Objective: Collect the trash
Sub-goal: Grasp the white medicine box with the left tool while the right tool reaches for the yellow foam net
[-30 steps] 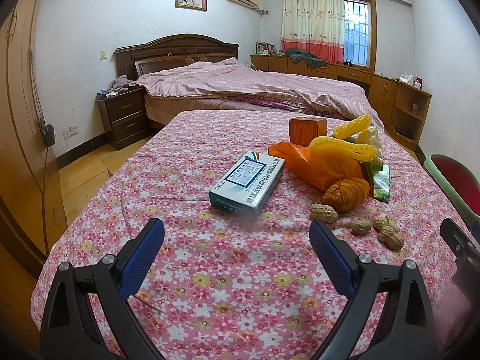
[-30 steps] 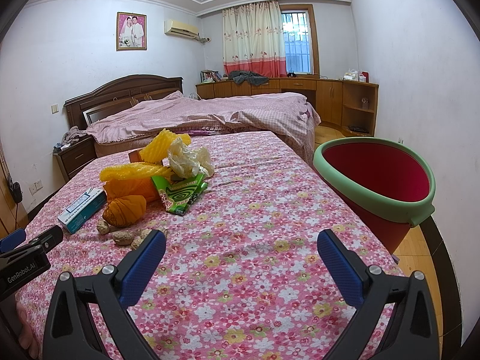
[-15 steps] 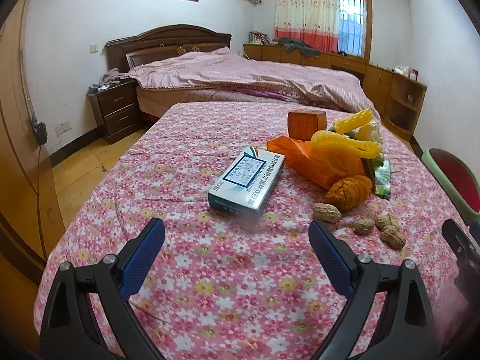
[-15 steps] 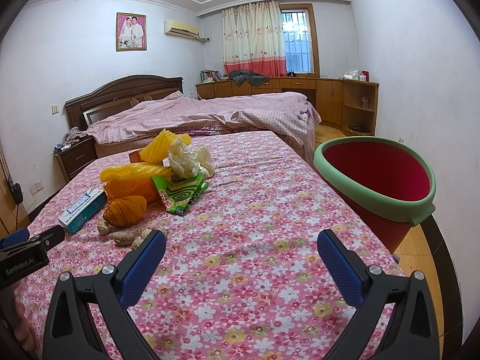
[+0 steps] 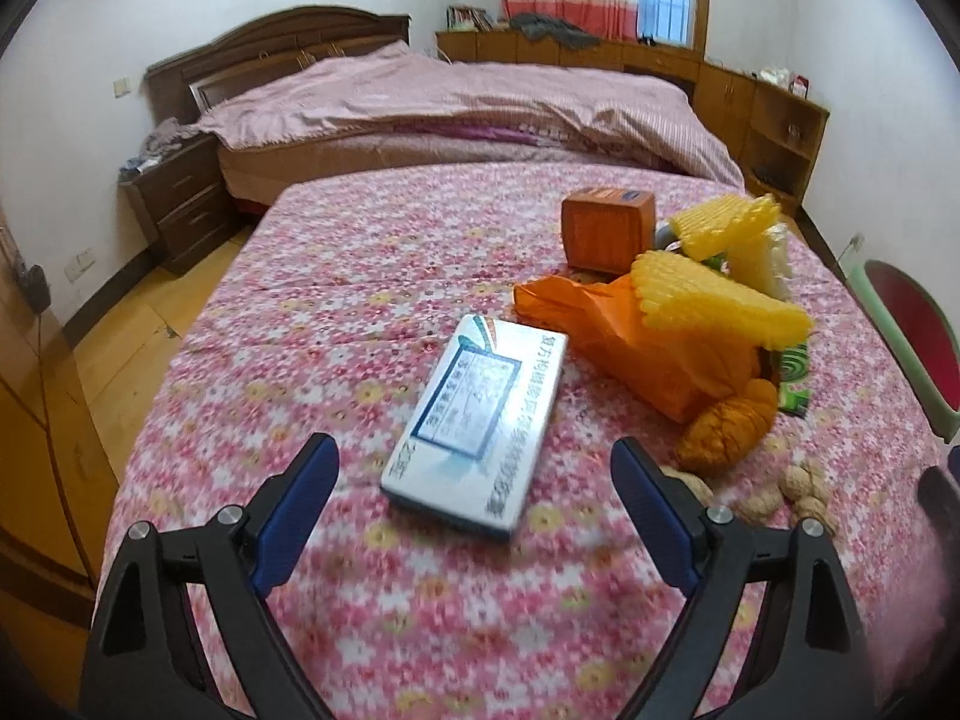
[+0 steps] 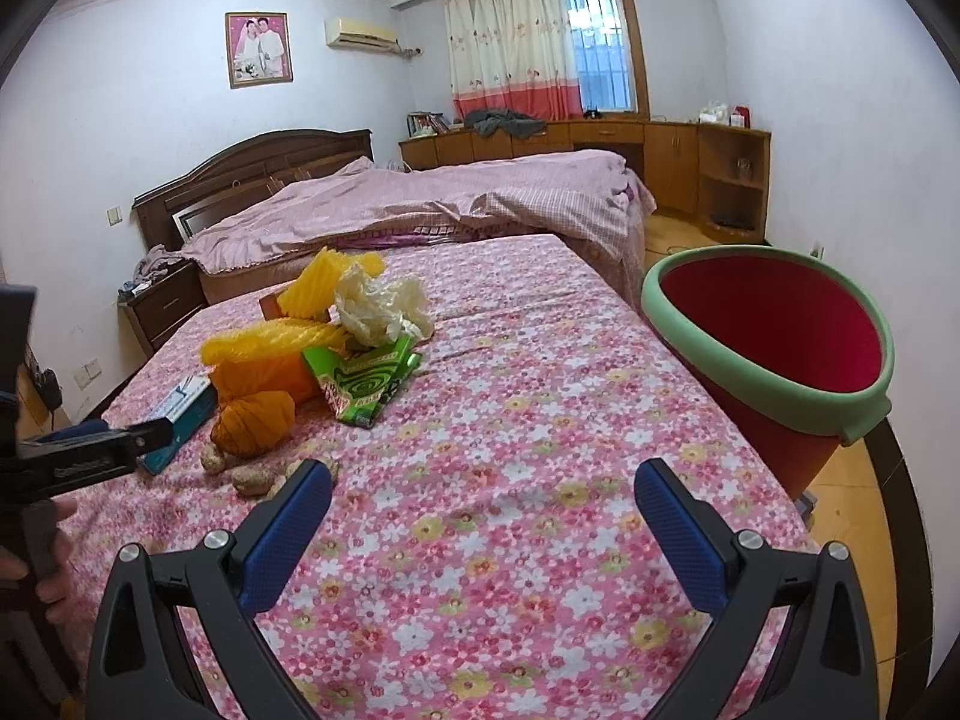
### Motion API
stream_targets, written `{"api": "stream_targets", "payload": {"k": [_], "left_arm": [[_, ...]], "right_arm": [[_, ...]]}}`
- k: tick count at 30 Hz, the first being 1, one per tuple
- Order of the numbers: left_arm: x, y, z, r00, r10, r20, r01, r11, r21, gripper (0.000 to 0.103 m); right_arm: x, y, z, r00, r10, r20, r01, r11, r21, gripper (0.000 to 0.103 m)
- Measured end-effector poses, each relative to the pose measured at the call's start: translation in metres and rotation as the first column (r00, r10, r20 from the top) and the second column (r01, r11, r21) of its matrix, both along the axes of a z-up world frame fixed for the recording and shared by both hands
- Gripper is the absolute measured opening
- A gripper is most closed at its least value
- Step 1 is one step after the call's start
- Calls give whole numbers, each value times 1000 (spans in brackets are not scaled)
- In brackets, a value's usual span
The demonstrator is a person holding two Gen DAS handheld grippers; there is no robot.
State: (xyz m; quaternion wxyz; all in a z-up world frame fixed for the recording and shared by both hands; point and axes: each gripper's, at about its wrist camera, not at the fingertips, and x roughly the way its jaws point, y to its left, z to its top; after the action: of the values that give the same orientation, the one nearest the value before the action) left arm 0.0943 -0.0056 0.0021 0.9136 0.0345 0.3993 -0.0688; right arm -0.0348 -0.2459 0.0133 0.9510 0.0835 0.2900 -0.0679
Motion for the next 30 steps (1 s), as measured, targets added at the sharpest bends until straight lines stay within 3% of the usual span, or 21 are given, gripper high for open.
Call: {"api": "stream_targets", "payload": {"k": [8,11,16,21,30], "left_arm": [[31,5,-16,993,-12,-115,9,999,-31,68],[32,6,-16,994,-13,-108,7,999,-52,57],[36,15,-8,996,-11,-86,3,996,-91,57],[52,28,9,999,50,-18,-52,994,-98,57],[90,46,9,990,141,2,-140,982,-125,57]], "right_arm": [[18,-13,13,999,39,-23,-38,998,56,103],[24,-15,19,998,52,-19,-50,997,63,103],[42,-18,27,997,79,-26,-76,992,100,103],[65,-16,28,995,81,-55,-74,991,110,103],[125,7,45,985,141,-100,-127,983,134,103]]}}
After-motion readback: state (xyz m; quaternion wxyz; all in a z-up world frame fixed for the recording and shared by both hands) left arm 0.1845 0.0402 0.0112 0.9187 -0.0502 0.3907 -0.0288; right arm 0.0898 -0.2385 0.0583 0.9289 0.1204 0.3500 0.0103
